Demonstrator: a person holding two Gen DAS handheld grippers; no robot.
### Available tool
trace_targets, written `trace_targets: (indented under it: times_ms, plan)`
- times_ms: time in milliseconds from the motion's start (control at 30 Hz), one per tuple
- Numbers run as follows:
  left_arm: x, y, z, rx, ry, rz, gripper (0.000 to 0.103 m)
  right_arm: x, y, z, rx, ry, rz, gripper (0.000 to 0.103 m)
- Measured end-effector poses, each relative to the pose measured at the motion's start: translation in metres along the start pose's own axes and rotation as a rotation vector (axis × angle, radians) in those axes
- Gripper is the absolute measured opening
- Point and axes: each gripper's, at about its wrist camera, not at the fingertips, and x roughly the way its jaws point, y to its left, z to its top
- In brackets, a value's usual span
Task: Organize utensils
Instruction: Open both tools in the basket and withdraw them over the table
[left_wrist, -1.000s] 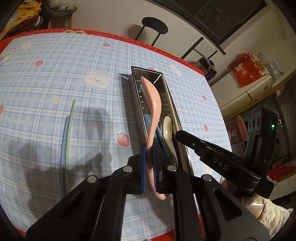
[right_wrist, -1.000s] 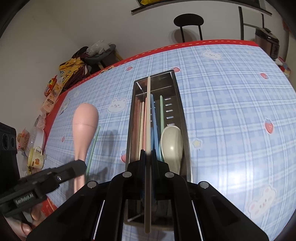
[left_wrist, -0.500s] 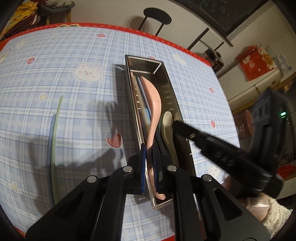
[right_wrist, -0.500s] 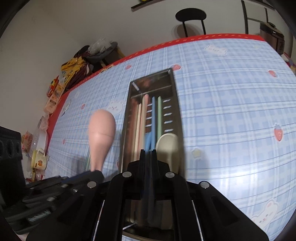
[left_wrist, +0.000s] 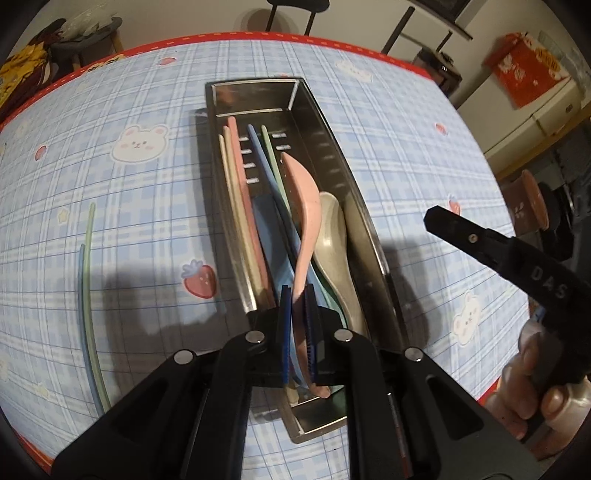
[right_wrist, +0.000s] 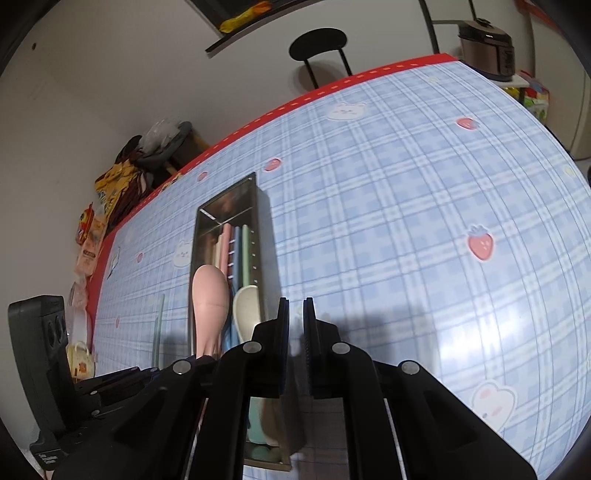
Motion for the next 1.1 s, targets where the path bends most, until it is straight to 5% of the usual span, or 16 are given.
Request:
trace_targets:
  times_ms: [200, 400, 500, 667, 833, 1100]
  plan:
    - [0.002, -0.012, -0.003, 0.038, 0.018, -0.045, 0.015, -0.003, -0.009, -0.003, 0.021, 0.000, -0.014, 0.009]
    - [-0.013, -0.013, -0.004, 0.012, -0.027, -0.175, 0.043, -0.007, -0.012, -0.001, 0.028, -0.008, -0.025, 0.015]
    - [-0.024, 0.000, -0.003, -0.013, -0.062, -0.160, 0.048, -0.011, -0.009, -0.001, 0.021, -0.014, -0.032, 0.023]
    - [-0.051, 0.034, -0.012, -0.094, -0.142, -0.123, 0.085, -0.022, -0.003, -0.006, 0.012, -0.027, -0.038, 0.066]
    - [-0.073, 0.079, -0.030, -0.170, -0.173, -0.066, 0.095, -0.029, 0.006, -0.018, 0.011, -0.024, -0.061, 0.089]
    - [-0.088, 0.137, -0.066, -0.178, -0.184, 0.095, 0.097, -0.023, 0.039, -0.053, -0.067, -0.001, -0.157, 0.097]
